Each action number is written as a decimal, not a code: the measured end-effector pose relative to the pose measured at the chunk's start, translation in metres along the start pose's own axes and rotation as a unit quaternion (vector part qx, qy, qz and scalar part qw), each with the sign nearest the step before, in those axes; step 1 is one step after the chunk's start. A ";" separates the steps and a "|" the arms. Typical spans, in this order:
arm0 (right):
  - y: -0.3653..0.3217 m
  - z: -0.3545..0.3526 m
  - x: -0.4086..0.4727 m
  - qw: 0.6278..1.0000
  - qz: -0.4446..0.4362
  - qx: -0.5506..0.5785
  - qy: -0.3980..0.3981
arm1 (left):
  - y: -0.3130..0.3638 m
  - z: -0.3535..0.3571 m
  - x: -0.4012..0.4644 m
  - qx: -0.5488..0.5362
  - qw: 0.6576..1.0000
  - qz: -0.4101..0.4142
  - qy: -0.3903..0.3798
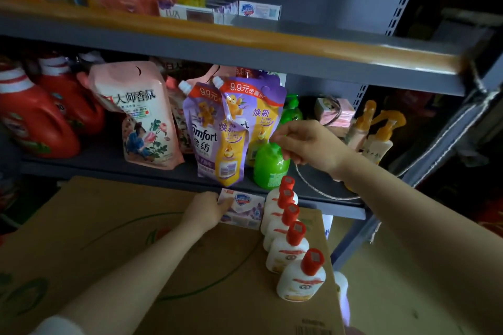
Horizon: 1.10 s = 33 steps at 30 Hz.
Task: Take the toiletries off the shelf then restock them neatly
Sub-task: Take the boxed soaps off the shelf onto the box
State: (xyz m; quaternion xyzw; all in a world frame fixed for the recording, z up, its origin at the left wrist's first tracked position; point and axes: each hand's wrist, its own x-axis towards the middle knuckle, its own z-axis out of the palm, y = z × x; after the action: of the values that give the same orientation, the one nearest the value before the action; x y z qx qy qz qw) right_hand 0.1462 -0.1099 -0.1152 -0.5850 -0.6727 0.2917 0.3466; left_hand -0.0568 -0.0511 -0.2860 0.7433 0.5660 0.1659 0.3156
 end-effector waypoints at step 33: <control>-0.078 -0.116 0.280 0.883 0.041 -0.467 -0.031 | 0.164 -0.249 0.096 0.144 0.805 0.418 0.396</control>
State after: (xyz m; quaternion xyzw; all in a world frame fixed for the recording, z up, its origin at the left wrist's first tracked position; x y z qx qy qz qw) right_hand 0.1731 0.1539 0.0499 -0.6972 -0.7165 -0.0244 0.0000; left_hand -0.0571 0.0836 -0.0030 0.8147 0.2941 0.4778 -0.1465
